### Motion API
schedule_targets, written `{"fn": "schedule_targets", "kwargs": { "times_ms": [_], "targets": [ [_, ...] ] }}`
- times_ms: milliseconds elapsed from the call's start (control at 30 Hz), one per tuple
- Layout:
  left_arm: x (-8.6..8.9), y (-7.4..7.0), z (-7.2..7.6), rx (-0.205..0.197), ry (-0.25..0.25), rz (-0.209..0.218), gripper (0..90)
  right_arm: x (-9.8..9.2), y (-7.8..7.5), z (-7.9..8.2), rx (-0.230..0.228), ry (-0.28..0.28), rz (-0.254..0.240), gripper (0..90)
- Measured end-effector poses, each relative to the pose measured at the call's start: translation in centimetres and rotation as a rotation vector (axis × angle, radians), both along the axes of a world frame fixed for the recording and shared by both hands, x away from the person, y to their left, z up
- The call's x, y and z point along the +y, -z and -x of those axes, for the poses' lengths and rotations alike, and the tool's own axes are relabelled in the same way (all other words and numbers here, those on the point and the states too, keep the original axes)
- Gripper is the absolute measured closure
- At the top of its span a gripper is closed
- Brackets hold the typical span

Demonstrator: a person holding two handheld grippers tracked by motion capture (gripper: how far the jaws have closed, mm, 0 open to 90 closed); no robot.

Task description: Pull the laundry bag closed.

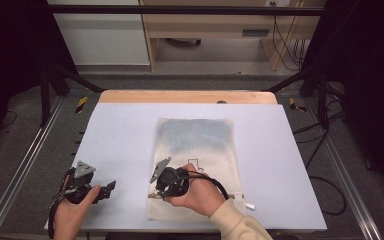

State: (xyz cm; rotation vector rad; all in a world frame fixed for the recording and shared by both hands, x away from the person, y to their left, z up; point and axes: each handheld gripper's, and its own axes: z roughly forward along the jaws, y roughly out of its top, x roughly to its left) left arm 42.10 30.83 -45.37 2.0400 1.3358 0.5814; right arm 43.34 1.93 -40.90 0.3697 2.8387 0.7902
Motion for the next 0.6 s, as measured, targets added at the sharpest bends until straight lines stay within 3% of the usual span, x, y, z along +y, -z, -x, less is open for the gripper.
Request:
{"fn": "schedule_targets", "kwargs": {
  "times_ms": [433,600],
  "targets": [
    [-0.1,0.0,-0.3,0.010,0.051,-0.002,12.4,1.4,0.8,-0.6,0.031,-0.043,-0.001,74.0],
    [-0.1,-0.1,-0.3,0.010,0.047,-0.001,12.1,2.1,1.2,-0.7,0.045,-0.052,-0.008,75.0]
  ]
}}
